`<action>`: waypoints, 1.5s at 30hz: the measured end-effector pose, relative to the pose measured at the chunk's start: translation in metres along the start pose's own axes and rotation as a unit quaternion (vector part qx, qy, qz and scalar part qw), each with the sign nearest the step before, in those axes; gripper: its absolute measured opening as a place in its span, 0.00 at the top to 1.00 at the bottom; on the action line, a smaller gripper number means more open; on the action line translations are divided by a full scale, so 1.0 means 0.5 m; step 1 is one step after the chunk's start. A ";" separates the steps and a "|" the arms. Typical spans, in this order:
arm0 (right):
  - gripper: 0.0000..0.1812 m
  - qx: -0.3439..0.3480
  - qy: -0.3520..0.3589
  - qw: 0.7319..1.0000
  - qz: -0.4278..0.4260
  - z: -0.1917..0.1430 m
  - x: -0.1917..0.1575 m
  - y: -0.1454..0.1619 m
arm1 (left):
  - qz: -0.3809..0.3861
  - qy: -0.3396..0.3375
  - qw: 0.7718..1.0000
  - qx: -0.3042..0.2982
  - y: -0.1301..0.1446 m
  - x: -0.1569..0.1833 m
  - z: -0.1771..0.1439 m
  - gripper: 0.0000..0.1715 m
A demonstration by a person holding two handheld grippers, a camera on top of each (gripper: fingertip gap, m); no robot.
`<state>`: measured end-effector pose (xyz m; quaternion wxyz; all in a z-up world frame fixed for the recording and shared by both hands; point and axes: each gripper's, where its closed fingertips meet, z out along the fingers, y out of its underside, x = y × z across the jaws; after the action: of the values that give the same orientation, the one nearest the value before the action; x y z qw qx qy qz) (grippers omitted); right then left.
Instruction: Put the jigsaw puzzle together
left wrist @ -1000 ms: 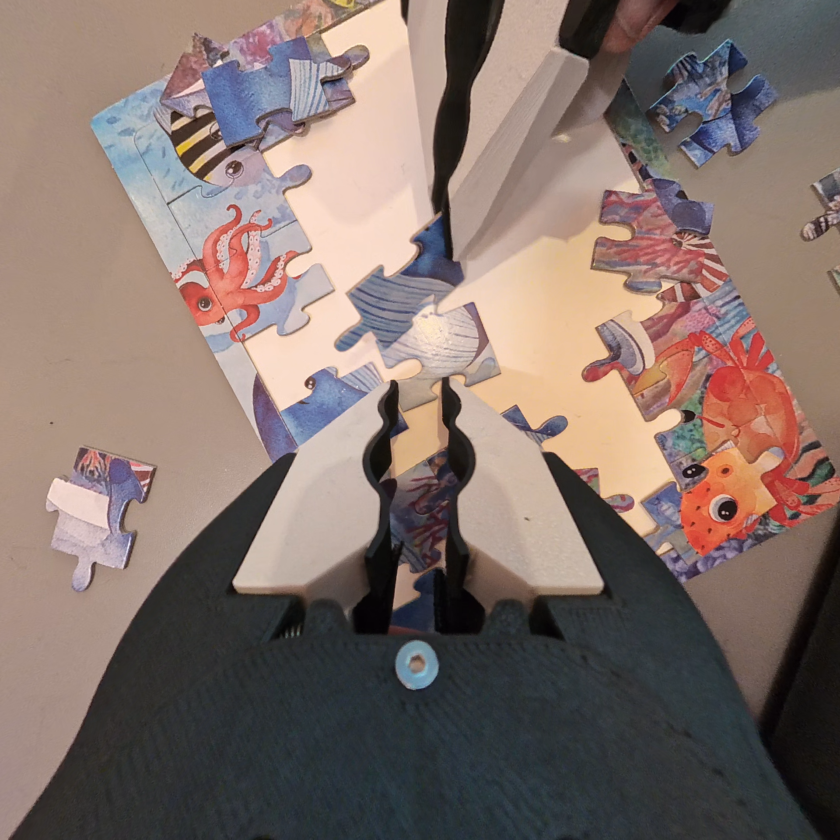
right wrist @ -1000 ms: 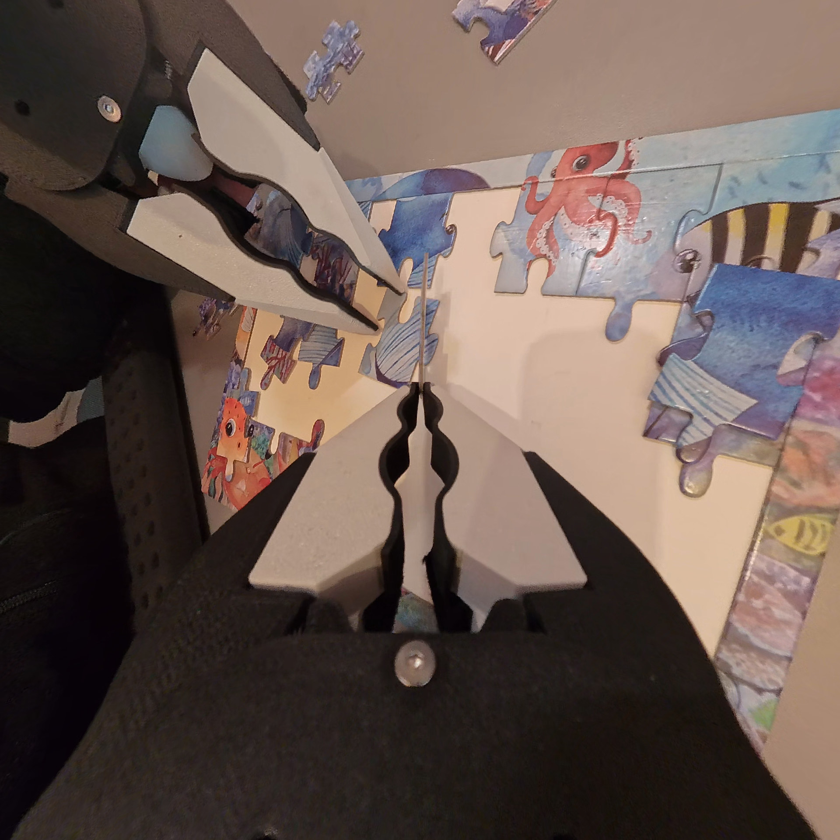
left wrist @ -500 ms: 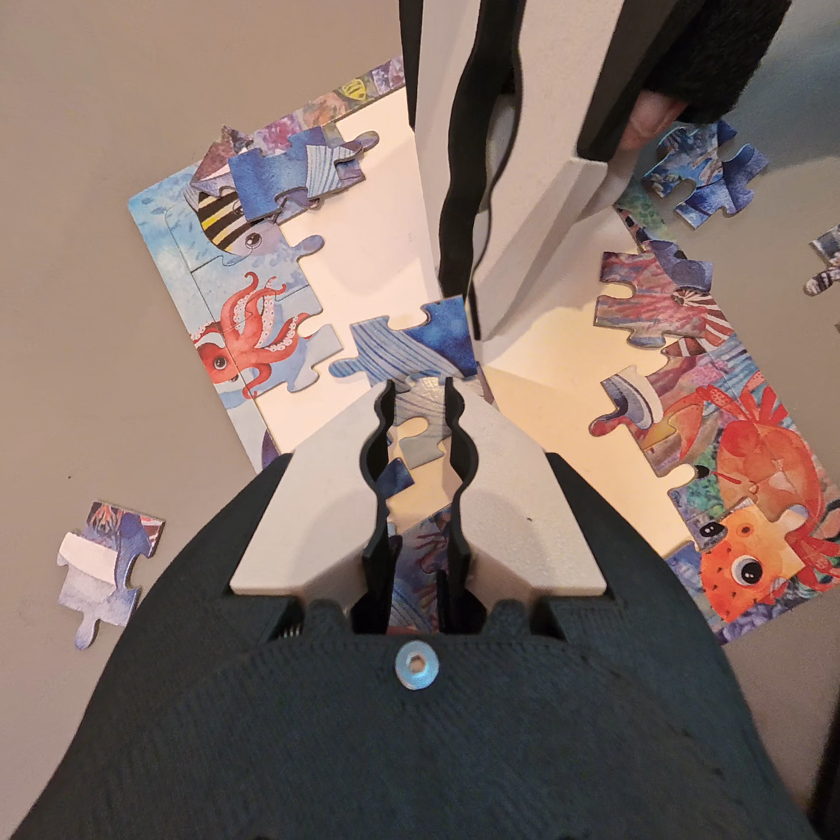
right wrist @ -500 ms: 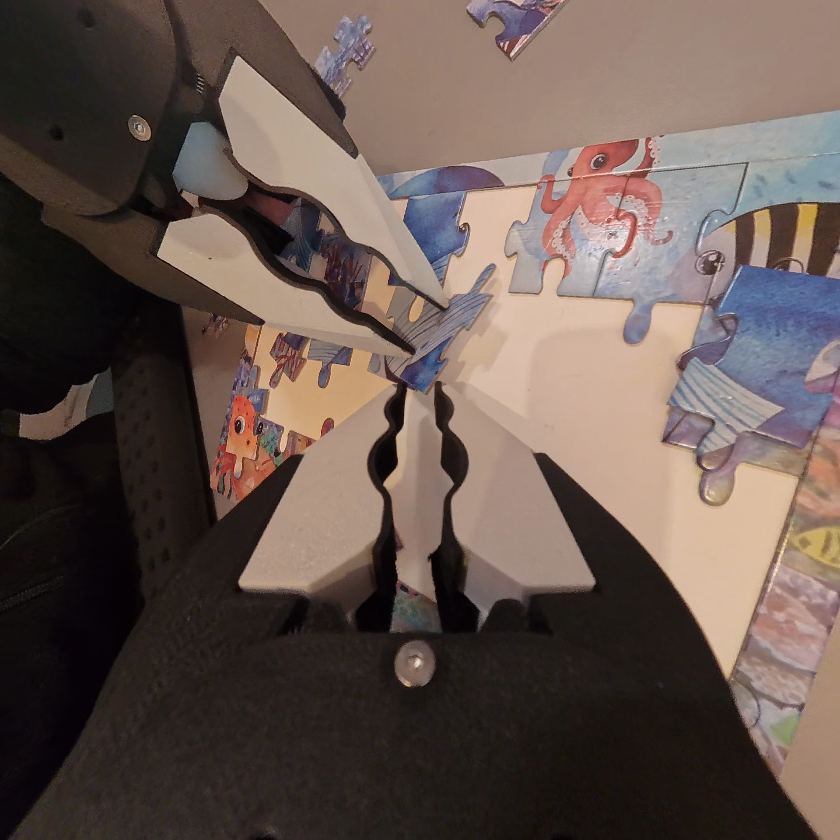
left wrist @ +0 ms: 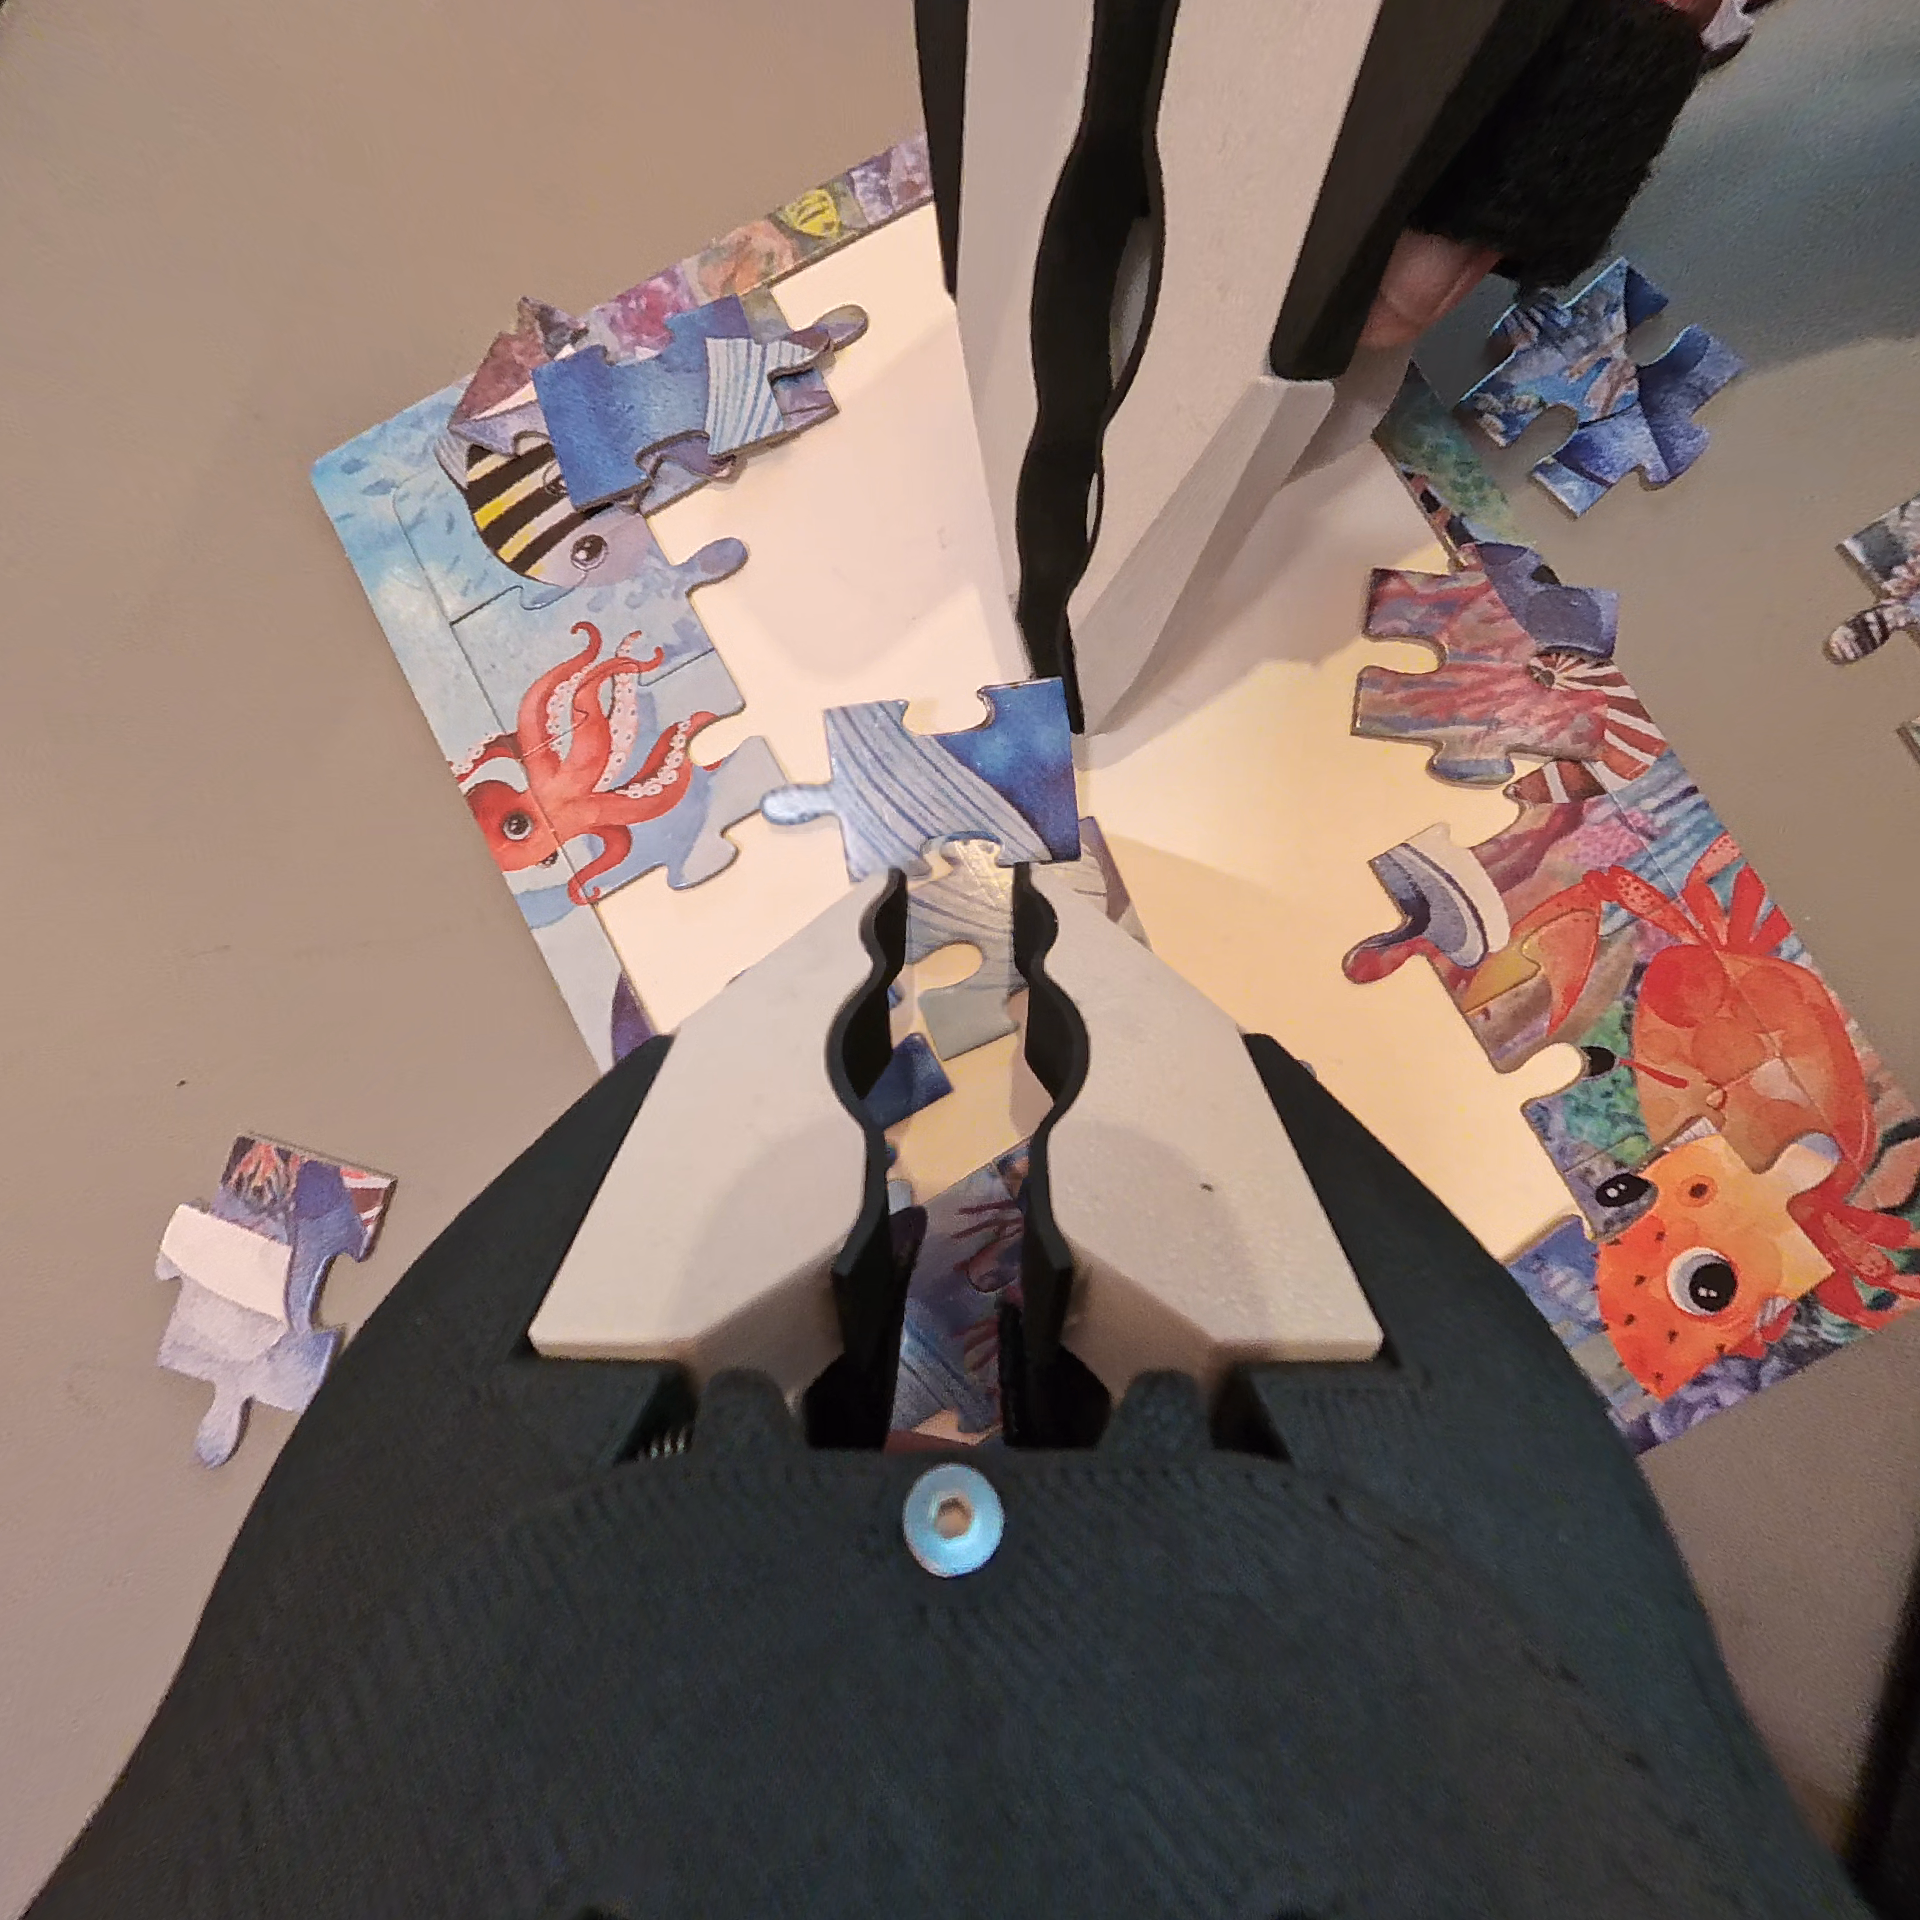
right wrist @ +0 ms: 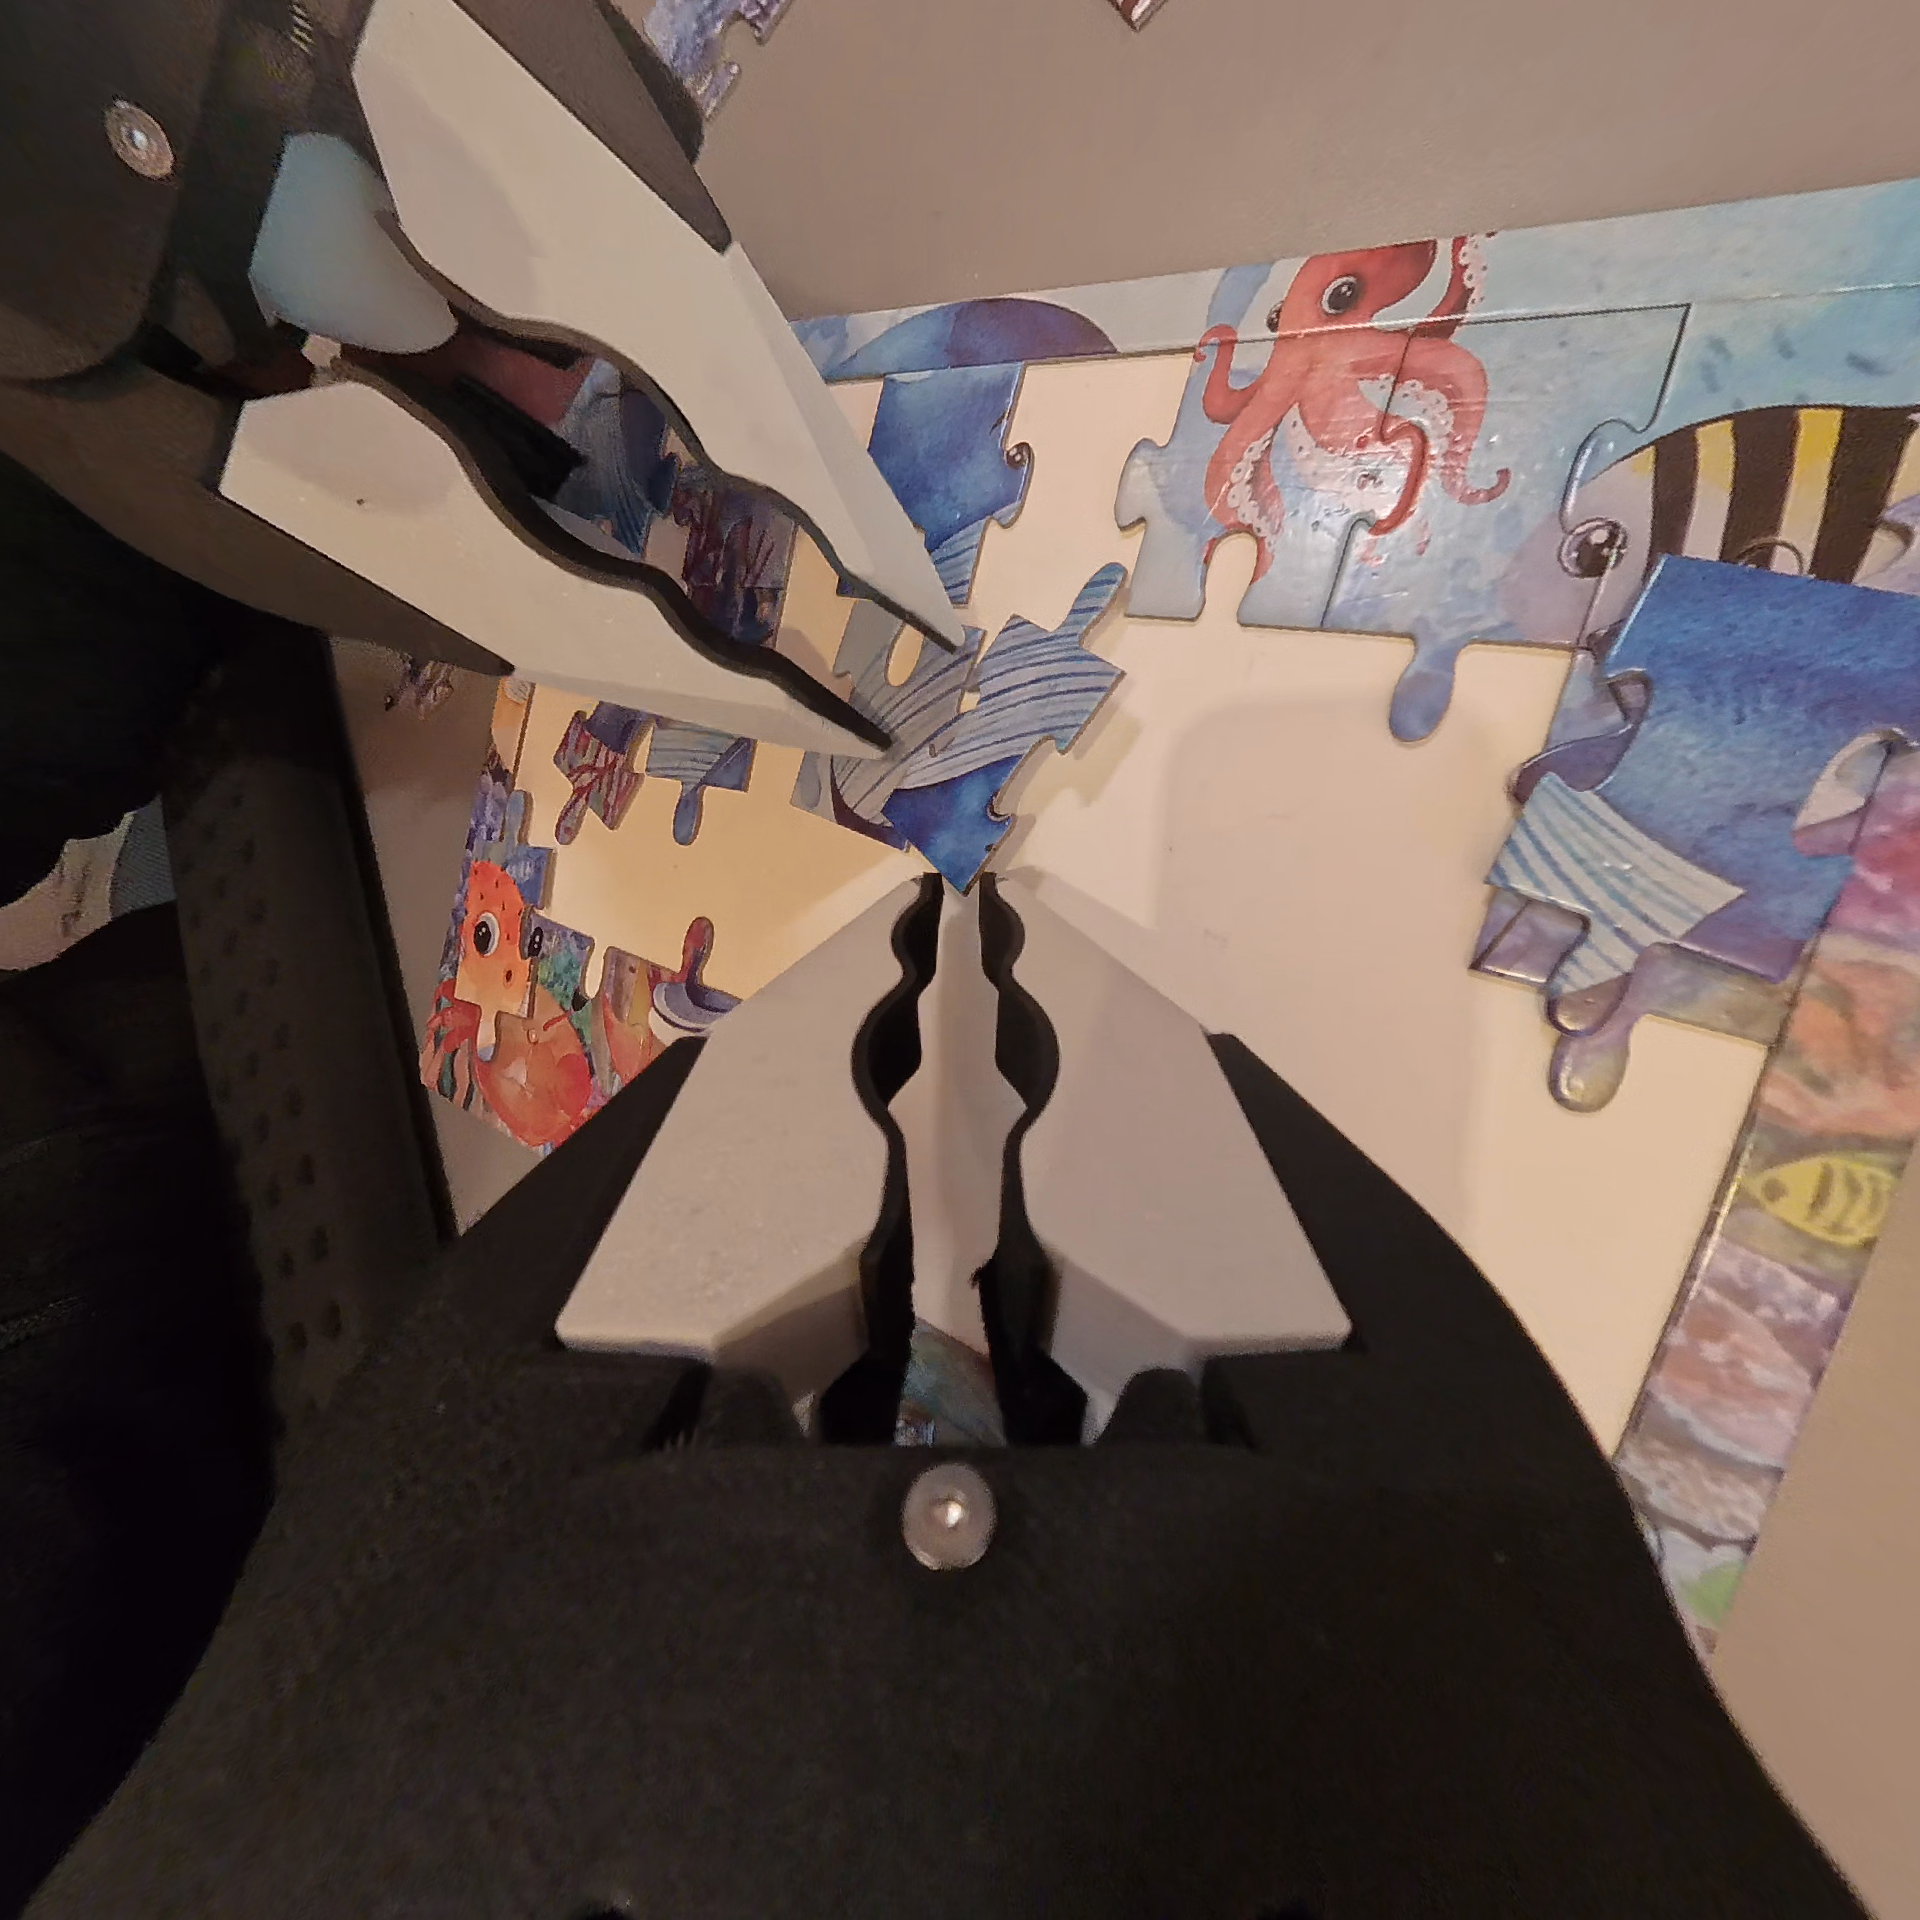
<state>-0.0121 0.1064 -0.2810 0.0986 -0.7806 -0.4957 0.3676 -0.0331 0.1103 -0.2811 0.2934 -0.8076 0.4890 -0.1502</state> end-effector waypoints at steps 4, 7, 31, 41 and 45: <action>0.97 -0.005 0.010 1.000 -0.001 -0.003 0.008 0.004 | 0.001 -0.010 1.000 0.002 -0.001 -0.008 -0.001 0.89; 0.96 -0.008 0.012 1.000 -0.002 -0.006 0.008 0.006 | 0.000 -0.016 1.000 0.005 -0.004 -0.013 0.004 0.89; 0.99 -0.001 0.071 0.996 -0.057 -0.001 0.026 -0.009 | 0.007 0.015 1.000 -0.008 0.003 0.013 0.010 0.92; 0.98 0.003 0.090 0.993 -0.079 -0.001 0.032 -0.014 | 0.026 0.031 0.999 -0.006 -0.005 0.037 0.015 0.90; 0.98 0.003 0.097 0.992 -0.083 -0.003 0.034 -0.015 | 0.029 0.035 0.999 -0.003 -0.009 0.042 0.017 0.90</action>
<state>-0.0125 0.1250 -0.2843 0.1787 -0.7688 -0.5455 0.2818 -0.0155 0.0964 -0.2859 0.2774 -0.7884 0.5226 -0.1684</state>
